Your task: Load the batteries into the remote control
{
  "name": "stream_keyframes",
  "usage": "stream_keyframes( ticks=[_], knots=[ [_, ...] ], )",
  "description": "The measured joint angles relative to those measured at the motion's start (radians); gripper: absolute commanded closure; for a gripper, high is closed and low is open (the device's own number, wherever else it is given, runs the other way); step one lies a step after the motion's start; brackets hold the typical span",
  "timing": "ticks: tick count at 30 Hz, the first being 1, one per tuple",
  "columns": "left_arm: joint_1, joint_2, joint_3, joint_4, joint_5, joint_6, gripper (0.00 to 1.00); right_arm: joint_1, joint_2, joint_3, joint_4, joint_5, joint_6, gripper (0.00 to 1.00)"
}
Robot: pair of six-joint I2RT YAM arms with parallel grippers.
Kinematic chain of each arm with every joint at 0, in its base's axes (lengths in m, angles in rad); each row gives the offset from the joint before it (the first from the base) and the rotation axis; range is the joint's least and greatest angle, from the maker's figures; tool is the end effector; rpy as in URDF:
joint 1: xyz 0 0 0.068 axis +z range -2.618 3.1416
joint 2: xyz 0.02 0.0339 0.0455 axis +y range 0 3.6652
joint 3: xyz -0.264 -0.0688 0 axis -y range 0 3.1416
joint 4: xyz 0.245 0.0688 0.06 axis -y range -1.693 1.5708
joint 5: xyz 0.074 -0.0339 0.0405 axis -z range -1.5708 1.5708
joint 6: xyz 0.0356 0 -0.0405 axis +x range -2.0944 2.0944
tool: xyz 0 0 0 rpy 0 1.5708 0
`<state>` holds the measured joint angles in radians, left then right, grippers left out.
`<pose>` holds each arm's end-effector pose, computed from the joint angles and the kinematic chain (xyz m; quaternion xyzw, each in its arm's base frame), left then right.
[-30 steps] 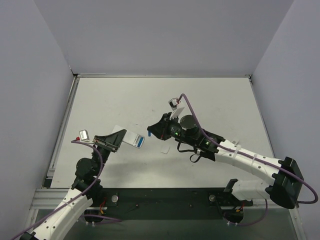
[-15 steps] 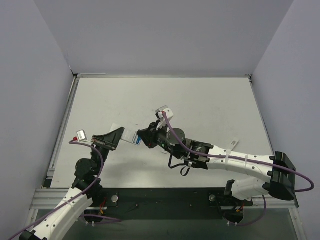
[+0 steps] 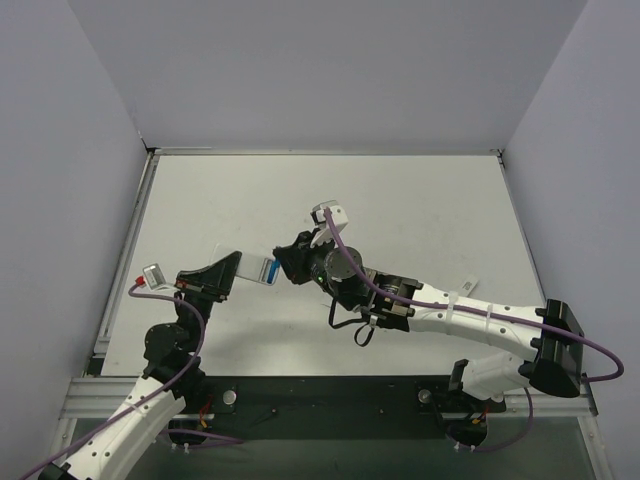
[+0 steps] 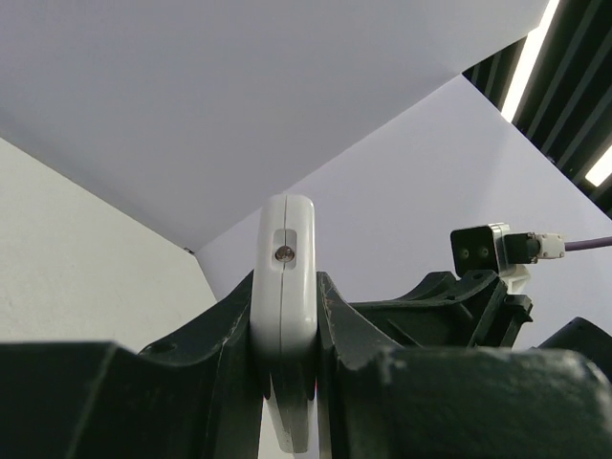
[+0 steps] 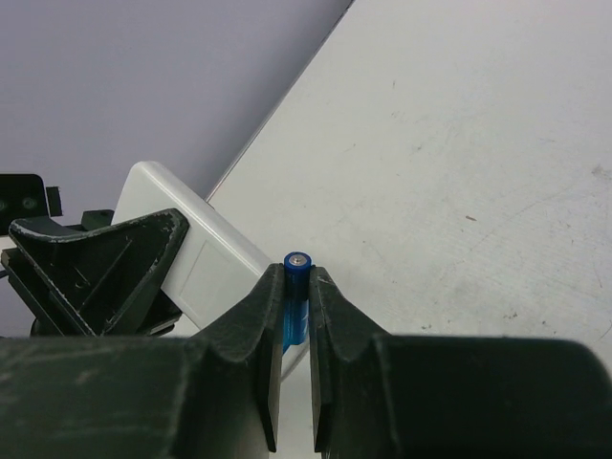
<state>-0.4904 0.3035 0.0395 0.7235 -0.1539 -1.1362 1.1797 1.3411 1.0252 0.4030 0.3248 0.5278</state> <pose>0.1067 -0.0508 0.2348 -0.2288 0.4780 -0.5876 0.6115 0.1320 0.2903 0.3609 -0.1006 0.6698 0.4766 0.5604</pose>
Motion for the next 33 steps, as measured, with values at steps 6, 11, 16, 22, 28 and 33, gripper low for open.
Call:
stream_keyframes(
  ticks=[6,11,16,22,28,33],
  knots=[
    [-0.003,-0.014,0.000,0.029,-0.024,0.052,1.00,0.000,0.001,0.002,-0.003,-0.015,0.011,1.00],
    [-0.008,-0.006,0.000,0.037,-0.028,0.079,1.00,0.000,0.020,0.003,0.016,-0.025,0.020,1.00],
    [-0.020,0.024,0.000,0.042,-0.030,0.086,1.00,0.011,0.051,0.003,0.055,-0.025,0.020,1.00],
    [-0.049,0.036,0.000,0.053,-0.050,0.092,1.00,0.047,0.059,0.003,0.093,0.022,0.021,0.98],
    [-0.070,0.041,0.000,0.056,-0.083,0.106,1.00,0.067,0.074,0.012,0.066,0.105,0.058,0.98],
    [-0.083,0.039,0.000,0.058,-0.112,0.117,1.00,0.072,0.077,0.015,0.030,0.159,0.102,0.95]
  ],
)
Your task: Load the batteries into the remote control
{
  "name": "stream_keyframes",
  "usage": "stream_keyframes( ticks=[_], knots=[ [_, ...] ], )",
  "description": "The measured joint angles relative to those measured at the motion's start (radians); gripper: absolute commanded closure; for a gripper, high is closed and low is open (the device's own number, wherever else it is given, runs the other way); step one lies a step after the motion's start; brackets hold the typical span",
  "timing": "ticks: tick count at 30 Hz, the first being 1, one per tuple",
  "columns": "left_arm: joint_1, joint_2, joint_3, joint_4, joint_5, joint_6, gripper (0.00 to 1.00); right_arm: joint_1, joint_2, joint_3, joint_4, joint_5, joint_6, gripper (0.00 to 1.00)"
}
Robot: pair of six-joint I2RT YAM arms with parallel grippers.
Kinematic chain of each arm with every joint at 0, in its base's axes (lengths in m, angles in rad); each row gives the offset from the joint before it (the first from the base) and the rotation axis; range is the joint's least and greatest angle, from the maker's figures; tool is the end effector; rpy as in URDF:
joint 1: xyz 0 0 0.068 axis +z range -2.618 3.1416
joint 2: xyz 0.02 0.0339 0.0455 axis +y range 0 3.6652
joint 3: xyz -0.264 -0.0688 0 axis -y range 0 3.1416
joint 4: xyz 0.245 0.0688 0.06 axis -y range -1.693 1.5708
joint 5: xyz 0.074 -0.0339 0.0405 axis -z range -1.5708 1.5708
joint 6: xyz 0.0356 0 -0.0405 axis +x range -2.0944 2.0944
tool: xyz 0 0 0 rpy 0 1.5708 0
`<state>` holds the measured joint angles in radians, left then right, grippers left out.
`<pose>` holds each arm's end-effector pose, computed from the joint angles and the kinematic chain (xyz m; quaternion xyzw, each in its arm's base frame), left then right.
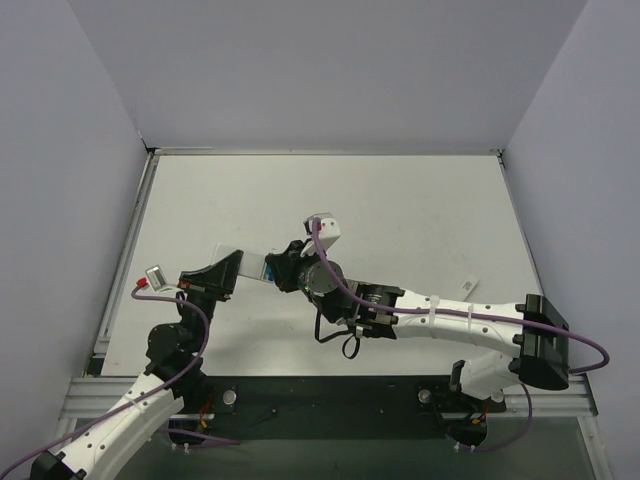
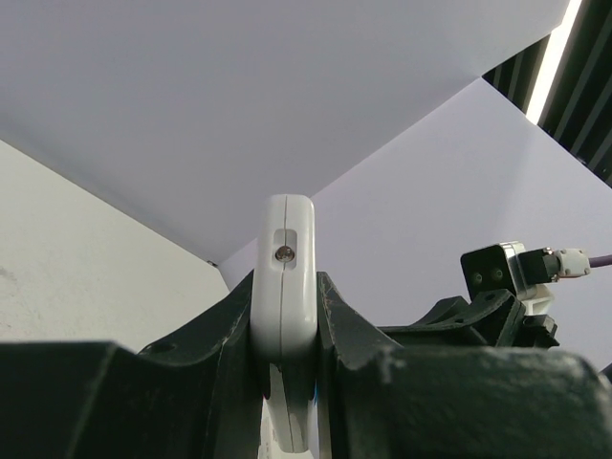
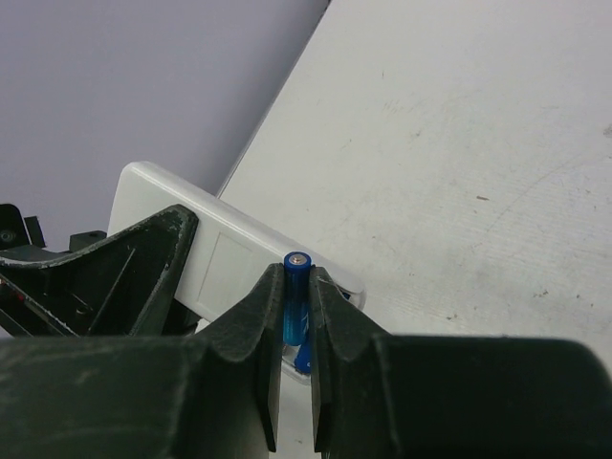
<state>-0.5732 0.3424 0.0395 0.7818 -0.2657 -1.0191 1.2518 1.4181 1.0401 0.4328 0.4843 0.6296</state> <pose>0.1052 -0.0568 0.2363 -0.2242 0.4769 -0.5573 0.6417 0.1208 0.3129 0.3456 -0.0385 0.6887 0.4725 0.5486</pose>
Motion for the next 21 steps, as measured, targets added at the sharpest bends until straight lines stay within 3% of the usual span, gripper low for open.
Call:
stream_keyframes(
  ticks=[4,17,21],
  knots=[
    [-0.007,0.001,0.000,0.000,-0.009,0.009,1.00,0.001,0.001,0.003,-0.014,0.024,0.038,0.89],
    [-0.021,0.029,0.000,-0.010,-0.041,-0.015,1.00,0.002,0.029,0.010,-0.045,0.032,0.106,0.88],
    [-0.022,0.029,0.000,-0.033,-0.049,-0.027,1.00,0.002,0.035,0.012,-0.057,0.029,0.113,0.82]
  ],
)
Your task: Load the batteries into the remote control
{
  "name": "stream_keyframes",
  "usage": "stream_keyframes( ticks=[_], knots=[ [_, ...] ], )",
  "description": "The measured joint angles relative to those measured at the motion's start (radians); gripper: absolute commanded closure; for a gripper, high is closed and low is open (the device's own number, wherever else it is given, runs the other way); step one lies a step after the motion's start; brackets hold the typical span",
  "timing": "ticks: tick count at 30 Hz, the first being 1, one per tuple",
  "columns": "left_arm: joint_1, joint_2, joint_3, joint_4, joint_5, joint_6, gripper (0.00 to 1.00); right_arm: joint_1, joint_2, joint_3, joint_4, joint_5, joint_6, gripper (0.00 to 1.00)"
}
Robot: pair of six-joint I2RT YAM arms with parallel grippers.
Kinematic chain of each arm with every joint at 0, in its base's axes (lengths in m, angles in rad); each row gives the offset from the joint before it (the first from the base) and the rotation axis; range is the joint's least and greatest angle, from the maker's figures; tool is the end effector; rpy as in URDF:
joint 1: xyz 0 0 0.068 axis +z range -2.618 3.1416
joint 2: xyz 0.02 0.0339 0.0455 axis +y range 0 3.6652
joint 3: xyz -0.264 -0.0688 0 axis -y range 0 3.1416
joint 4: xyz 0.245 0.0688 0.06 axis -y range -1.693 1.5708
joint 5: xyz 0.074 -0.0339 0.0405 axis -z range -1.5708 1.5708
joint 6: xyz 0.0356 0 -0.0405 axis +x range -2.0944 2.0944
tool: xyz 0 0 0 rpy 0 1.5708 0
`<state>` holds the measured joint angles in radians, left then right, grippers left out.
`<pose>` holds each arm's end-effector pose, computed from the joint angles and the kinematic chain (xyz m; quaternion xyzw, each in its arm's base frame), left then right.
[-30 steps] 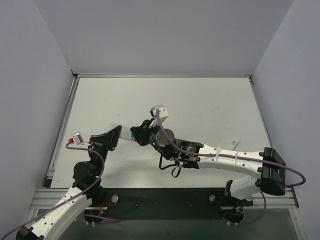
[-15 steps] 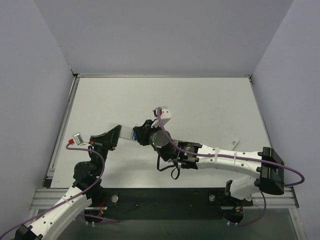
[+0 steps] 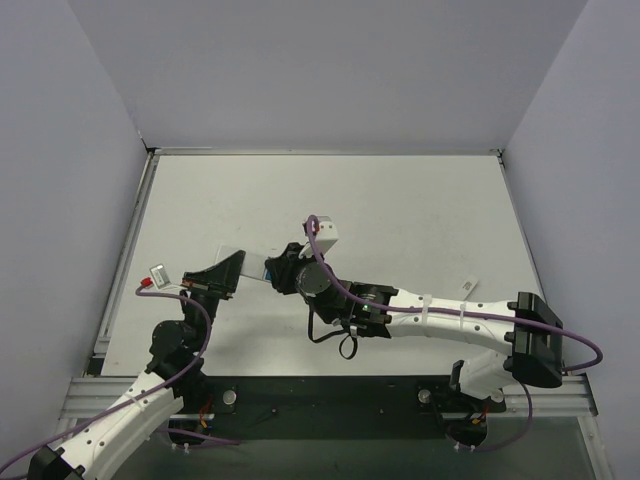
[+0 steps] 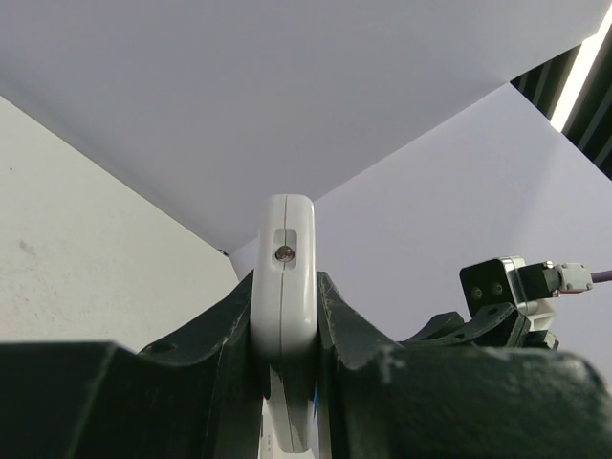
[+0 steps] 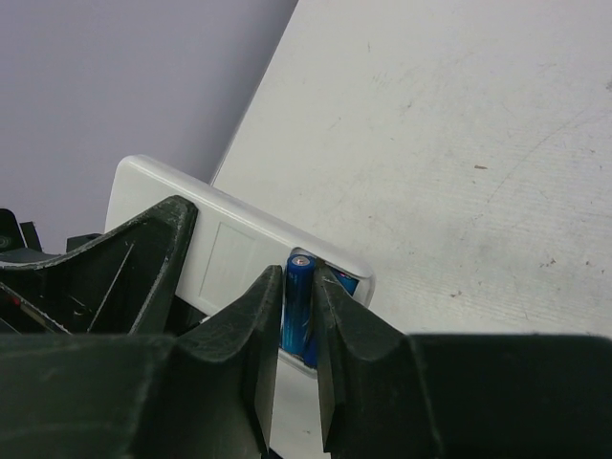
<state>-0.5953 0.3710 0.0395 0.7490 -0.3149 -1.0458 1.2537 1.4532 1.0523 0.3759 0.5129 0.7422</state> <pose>0.1086 -0.0603 0.2299 -0.2484 0.4955 -0.5474 0.6270 0.1235 0.3205 0.3327 -0.0038 0.7148 0.4691 0.5187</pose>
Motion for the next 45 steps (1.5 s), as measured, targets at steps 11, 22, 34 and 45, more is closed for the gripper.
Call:
stream_keyframes(
  ticks=[11,22,34,45],
  knots=[
    [-0.007,-0.012,0.000,-0.048,-0.009,-0.052,1.00,0.004,0.000,0.006,-0.011,-0.004,0.005,0.64],
    [-0.008,-0.028,-0.002,-0.113,-0.041,-0.109,1.00,0.004,0.000,0.019,-0.060,0.008,-0.017,0.50],
    [-0.008,-0.046,-0.002,-0.194,-0.048,-0.152,1.00,0.004,-0.026,0.056,-0.125,-0.076,-0.190,0.34],
    [-0.008,-0.057,-0.002,-0.233,0.016,-0.187,1.00,-0.322,-0.210,0.055,-0.240,-0.658,-0.306,0.50]
  ],
)
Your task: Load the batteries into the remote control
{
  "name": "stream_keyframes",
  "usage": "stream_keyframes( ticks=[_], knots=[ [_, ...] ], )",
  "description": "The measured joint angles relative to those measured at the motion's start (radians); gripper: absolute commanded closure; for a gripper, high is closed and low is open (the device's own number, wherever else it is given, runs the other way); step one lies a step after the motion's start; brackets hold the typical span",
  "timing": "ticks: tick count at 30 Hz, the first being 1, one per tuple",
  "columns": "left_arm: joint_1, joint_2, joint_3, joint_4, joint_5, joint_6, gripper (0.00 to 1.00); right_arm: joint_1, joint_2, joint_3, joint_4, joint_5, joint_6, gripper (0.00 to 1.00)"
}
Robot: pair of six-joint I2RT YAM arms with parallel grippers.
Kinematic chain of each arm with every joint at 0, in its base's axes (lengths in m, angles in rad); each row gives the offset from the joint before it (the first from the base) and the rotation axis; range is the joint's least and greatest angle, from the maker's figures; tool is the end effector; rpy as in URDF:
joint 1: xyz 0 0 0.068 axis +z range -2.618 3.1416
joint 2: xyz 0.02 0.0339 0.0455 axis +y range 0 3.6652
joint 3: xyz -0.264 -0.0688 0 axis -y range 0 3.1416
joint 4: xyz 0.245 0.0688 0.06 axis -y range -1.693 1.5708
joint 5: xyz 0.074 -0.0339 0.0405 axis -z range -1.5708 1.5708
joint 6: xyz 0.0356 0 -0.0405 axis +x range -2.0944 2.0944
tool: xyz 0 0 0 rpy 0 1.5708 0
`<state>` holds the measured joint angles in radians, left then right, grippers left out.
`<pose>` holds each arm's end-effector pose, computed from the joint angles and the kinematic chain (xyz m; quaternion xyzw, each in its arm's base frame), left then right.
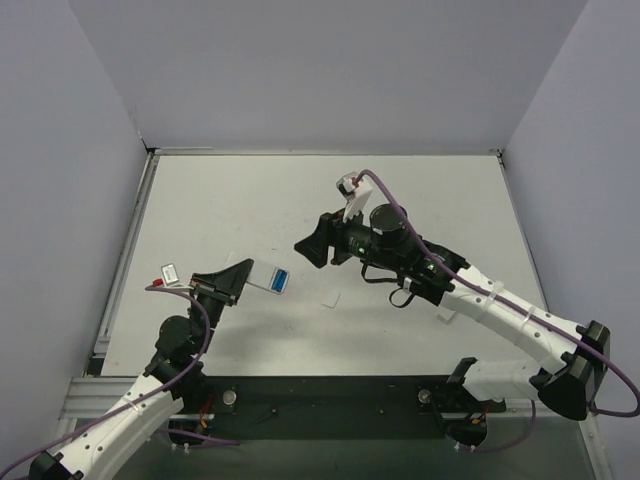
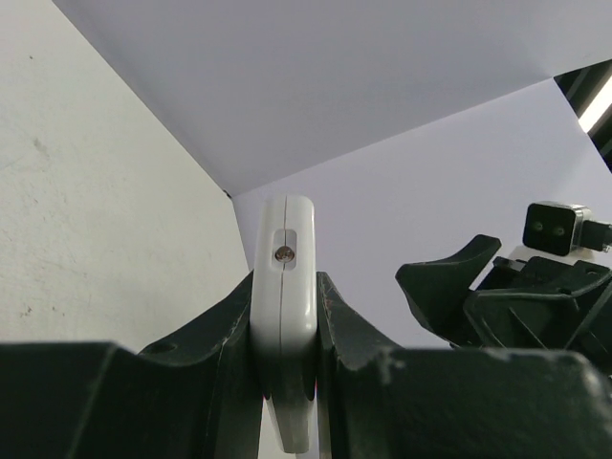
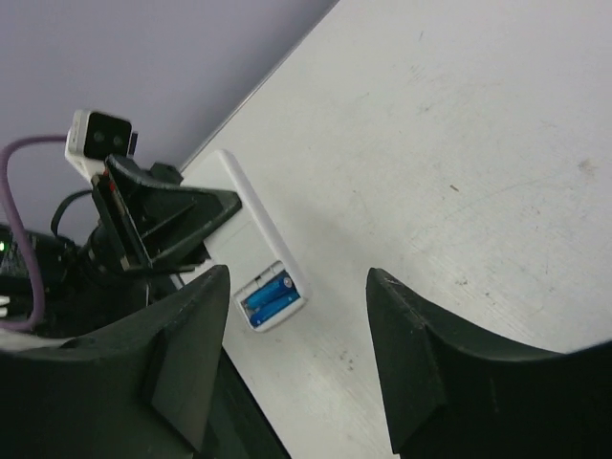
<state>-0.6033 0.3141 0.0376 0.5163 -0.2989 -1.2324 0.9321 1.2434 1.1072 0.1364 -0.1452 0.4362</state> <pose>0.1096 -0.0628 0.2116 -0.3003 0.5444 -0.5620 0.5456 0.1719 0.2401 0.3897 -0.2228 0.6710 0.4855 0.5142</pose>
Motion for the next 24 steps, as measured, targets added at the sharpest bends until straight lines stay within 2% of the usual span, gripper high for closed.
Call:
stream_keyframes(
  ticks=[3,5,11,16,24],
  knots=[
    [0.000,0.004,0.000,-0.006,0.031,-0.019,1.00,-0.063,-0.037,-0.017,-0.041,-0.133,-0.037,0.57],
    [0.000,0.014,0.000,-0.011,0.051,-0.029,1.00,-0.074,-0.041,-0.015,-0.077,-0.221,-0.076,0.65],
    [0.000,0.070,0.000,-0.025,0.122,-0.065,1.00,-0.080,0.015,0.031,-0.212,-0.398,-0.191,0.76],
    [0.000,0.080,0.000,-0.035,0.148,-0.074,1.00,-0.071,0.076,0.050,-0.276,-0.439,-0.245,0.80],
    [0.000,0.116,0.000,-0.035,0.175,-0.074,1.00,-0.029,0.159,0.079,-0.334,-0.403,-0.297,0.85]
  ],
)
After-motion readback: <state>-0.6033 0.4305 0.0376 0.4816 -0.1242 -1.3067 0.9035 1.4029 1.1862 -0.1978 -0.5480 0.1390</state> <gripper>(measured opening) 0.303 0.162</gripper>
